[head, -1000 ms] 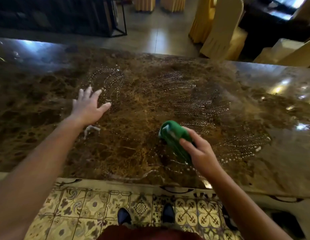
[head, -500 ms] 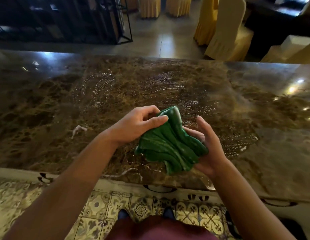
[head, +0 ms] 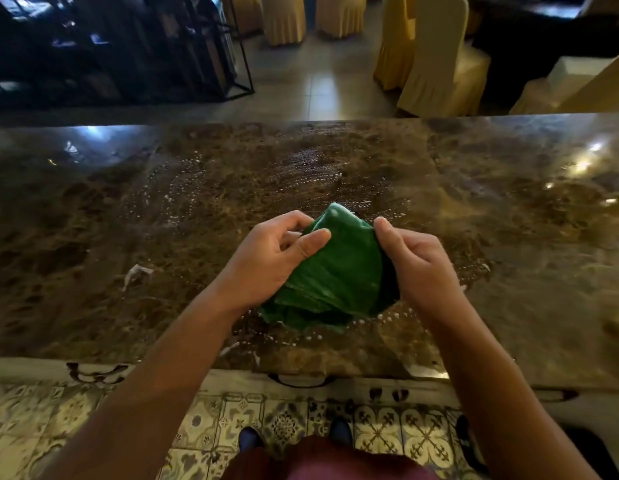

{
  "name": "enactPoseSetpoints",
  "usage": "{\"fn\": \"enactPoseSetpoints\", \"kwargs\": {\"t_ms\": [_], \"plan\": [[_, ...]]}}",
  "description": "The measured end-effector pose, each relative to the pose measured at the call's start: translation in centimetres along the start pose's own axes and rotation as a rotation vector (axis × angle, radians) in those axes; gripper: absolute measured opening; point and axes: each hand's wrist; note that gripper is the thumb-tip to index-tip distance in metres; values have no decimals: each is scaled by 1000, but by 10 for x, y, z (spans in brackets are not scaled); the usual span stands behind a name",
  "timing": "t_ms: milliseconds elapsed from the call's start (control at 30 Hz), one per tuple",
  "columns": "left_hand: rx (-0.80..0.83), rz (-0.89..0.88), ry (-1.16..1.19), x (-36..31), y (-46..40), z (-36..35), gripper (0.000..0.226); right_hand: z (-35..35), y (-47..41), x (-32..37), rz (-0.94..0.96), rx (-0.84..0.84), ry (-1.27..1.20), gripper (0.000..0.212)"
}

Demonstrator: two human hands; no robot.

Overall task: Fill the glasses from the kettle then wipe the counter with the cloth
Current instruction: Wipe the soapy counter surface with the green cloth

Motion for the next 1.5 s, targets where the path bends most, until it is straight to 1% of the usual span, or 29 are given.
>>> {"fn": "enactPoseSetpoints", "kwargs": {"t_ms": [100,133,233,300,333,400,467,500,567,600,633,700,733,800,833,900,967,1000,1033,1100,1133,1167,1200,1267,1333,1367,1433,1467,1500], "plan": [[23,73,126,3,-2,-19,35,6,-3,-7,-216,-3,-137,54],[27,91,142,4,-2,-25,35,8,-3,-14,-247,-33,-133,51],[5,94,103,10,-7,-42,26,20,0,-36,-165,-181,120,40],[3,92,105,11,-10,-52,25,29,9,-40,-122,-209,116,28],[6,92,114,11,-12,-56,24,32,13,-41,-118,-198,86,31],[29,89,113,10,-17,-64,23,35,19,-43,-129,-186,63,52],[52,79,101,9,-21,-73,23,38,24,-43,-162,-241,99,64],[61,76,92,9,-23,-78,23,39,28,-41,-179,-277,108,63],[77,65,78,8,-26,-87,25,41,36,-34,-173,-312,73,53],[88,57,79,8,-28,-91,26,41,40,-32,-163,-293,24,50],[106,52,96,6,-29,-95,27,42,44,-30,-156,-240,-30,53],[165,47,128,2,-32,-102,28,44,49,-27,-152,-89,-101,64],[200,36,104,0,-33,-105,29,46,51,-26,-144,-24,-138,64],[264,-1,23,-3,-37,-109,27,52,52,-22,-139,24,-227,51],[274,-11,12,-5,-40,-110,25,57,53,-19,-151,5,-248,46],[236,-10,34,-10,-48,-110,21,73,55,-19,-180,-55,-233,39],[210,-58,-40,-18,-63,-105,18,94,60,-22,-188,-128,-194,31],[270,-92,-135,-23,-72,-102,18,106,63,-23,-187,-168,-178,28],[392,-112,-245,-29,-83,-101,23,117,65,-24,-183,-204,-159,26],[661,-157,-518,-40,-110,-107,38,139,69,-26,-147,-267,-86,23],[729,-229,-664,-43,-125,-115,42,150,70,-27,-125,-297,-40,22],[753,-317,-780,-45,-144,-126,41,161,70,-28,-104,-330,5,23],[746,-395,-853,-46,-162,-140,39,171,70,-29,-76,-359,53,24],[662,-549,-929,-46,-197,-168,31,187,70,-29,18,-406,239,31],[548,-702,-1010,-36,-224,-194,22,196,69,-38,106,-472,590,42],[515,-758,-1052,-25,-235,-204,20,198,66,-47,109,-472,791,49],[535,-816,-1175,7,-250,-222,24,193,62,-70,7,-385,1065,62],[612,-775,-1250,25,-254,-227,30,187,63,-81,-82,-307,1136,65],[704,-675,-1302,39,-255,-228,36,180,65,-91,-181,-215,1190,68]]}}
Point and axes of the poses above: each hand's wrist, its own y-axis away from the middle knuckle, its own z-axis out of the back of the hand, x = y × z, and after that the axes turned 1 degree about -z, right-handed
